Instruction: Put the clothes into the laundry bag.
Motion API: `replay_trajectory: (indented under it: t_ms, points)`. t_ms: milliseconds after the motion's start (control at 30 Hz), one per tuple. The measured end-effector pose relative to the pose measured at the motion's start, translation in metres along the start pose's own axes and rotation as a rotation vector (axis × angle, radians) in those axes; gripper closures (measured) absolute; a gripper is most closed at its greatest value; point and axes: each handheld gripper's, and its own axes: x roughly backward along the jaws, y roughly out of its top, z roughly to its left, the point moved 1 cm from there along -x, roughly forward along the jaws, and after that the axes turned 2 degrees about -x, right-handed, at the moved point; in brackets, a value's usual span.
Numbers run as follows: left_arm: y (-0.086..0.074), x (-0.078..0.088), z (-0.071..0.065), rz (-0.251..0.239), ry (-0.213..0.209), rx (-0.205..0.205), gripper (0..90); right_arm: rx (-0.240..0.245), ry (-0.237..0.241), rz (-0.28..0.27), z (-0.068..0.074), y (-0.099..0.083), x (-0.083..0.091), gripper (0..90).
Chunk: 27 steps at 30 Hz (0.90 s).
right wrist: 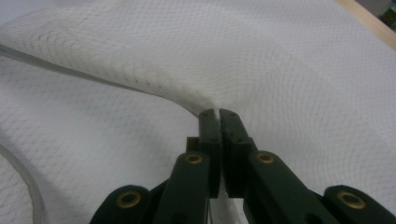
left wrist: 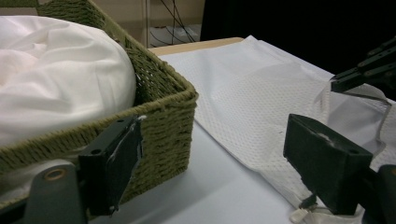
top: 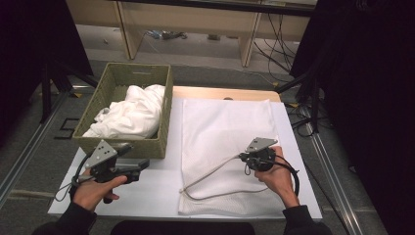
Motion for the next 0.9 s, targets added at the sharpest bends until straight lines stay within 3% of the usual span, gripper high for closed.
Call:
replay_trajectory:
  t_ms: [267, 500, 533, 633, 700, 767, 833, 900]
  points:
    - [0.036, -0.005, 0.022, 0.018, 0.05, -0.039, 19.0, 0.019, -0.021, -0.032, -0.003, 0.011, 0.011, 89.4]
    - [0.062, -0.014, 0.054, 0.047, 0.11, -0.052, 18.7, 0.042, -0.028, -0.047, -0.002, 0.016, 0.017, 89.4]
    - [0.065, -0.015, 0.058, 0.053, 0.119, -0.052, 18.6, 0.018, -0.033, -0.045, 0.0, 0.016, 0.018, 89.4]
    - [0.075, -0.024, 0.077, 0.08, 0.159, -0.054, 18.4, 0.071, -0.045, -0.062, -0.003, 0.019, 0.019, 89.4]
    - [0.081, -0.031, 0.088, 0.098, 0.174, -0.055, 18.0, 0.042, -0.035, -0.058, -0.001, 0.02, 0.02, 89.4]
    - [0.085, -0.038, 0.095, 0.119, 0.17, -0.039, 17.7, 0.081, -0.037, -0.067, -0.002, 0.022, 0.022, 89.4]
    - [0.089, -0.047, 0.105, 0.145, 0.173, -0.05, 17.4, 0.053, -0.036, -0.065, 0.0, 0.023, 0.023, 89.4]
    - [0.091, -0.057, 0.114, 0.175, 0.17, -0.061, 17.3, 0.063, -0.035, -0.072, 0.0, 0.024, 0.025, 89.4]
